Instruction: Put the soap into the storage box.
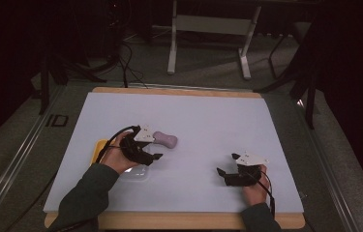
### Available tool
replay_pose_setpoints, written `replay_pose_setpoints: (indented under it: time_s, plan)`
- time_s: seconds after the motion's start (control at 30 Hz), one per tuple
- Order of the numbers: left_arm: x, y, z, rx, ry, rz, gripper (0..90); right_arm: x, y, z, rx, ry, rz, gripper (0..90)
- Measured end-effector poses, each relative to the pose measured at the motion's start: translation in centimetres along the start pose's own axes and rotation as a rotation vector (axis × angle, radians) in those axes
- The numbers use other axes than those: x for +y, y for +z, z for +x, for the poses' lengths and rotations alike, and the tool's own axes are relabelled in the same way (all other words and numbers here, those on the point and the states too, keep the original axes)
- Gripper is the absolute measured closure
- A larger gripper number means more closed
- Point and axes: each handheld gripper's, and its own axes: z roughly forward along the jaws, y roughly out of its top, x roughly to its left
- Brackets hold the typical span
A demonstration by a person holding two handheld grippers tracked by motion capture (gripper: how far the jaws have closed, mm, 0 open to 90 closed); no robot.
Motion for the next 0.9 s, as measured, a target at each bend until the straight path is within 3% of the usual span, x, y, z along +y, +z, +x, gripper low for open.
replay_pose_setpoints:
  time_s: [0.37,0.9]
  plan:
    - [0.4,0.1,1.2,-0.017,-0.015,0.021,32.2,0.0,0.0,0.0,-0.001,-0.006,0.001,15.0]
    - [1.4,0.9,2.3,-0.034,0.015,0.086,32.0,0.0,0.0,0.0,0.002,-0.016,0.004,15.1]
